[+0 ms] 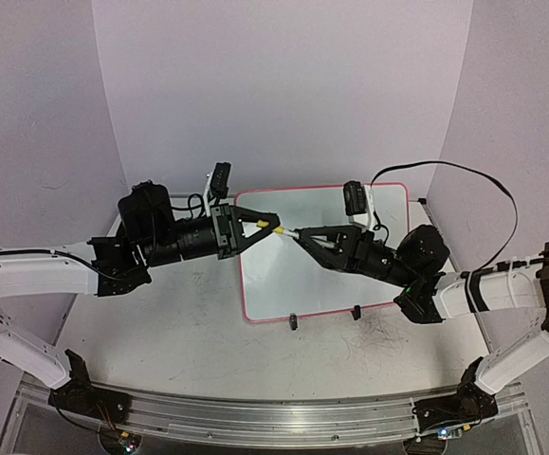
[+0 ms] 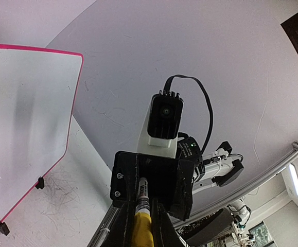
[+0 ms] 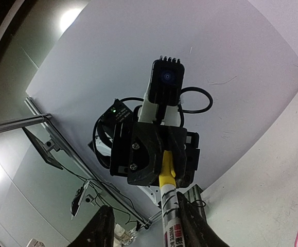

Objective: Write a sentence on the whiteboard
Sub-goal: Open the pen cap from the whiteboard marker.

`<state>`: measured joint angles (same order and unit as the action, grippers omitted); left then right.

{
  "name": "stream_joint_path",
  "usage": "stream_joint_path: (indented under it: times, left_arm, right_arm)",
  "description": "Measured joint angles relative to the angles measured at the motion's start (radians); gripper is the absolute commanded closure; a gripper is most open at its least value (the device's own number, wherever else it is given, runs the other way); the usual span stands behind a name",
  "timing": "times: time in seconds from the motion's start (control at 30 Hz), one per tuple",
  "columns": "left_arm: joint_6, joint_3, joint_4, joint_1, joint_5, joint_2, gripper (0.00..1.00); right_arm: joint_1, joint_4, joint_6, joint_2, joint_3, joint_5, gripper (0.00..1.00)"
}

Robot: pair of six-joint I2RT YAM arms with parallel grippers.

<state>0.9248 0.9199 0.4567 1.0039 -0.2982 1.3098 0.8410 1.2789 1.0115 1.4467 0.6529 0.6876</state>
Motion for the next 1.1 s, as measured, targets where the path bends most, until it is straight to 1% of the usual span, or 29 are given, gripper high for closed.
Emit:
stream_joint_path:
  times: [0.17,0.37,0.5,0.7,0.9,1.1]
  left_arm:
    - [0.001,0.0,0.015,0.0,-0.009,0.0,1.0]
    - [0.001,0.0,0.023,0.001,-0.016,0.0,1.0]
    - [0.002,0.0,0.021,0.001,-0.022,0.0,1.0]
    - [0.01,0.0,0.026,0.001,-0.028,0.0,1.0]
    - [0.013,-0.003,0.025,0.001,-0.031,0.0,1.0]
    - [0.016,-0.041,0.026,0.009,-0.033,-0.003,1.0]
  right_arm:
    - [0.0,-0.001,0.0,0.0,0.0,0.005,0.72]
    - [0.002,-0.001,0.001,0.0,-0.004,-0.02,0.75]
    - [0.006,0.0,-0.001,-0.004,-0.009,-0.037,0.82]
    - [0.006,-0.002,0.007,-0.004,-0.01,-0.045,0.99]
    - [0.006,0.0,0.016,-0.004,-0.018,-0.047,1.0]
    - [0.006,-0.018,0.024,-0.026,-0.065,-0.046,1.0]
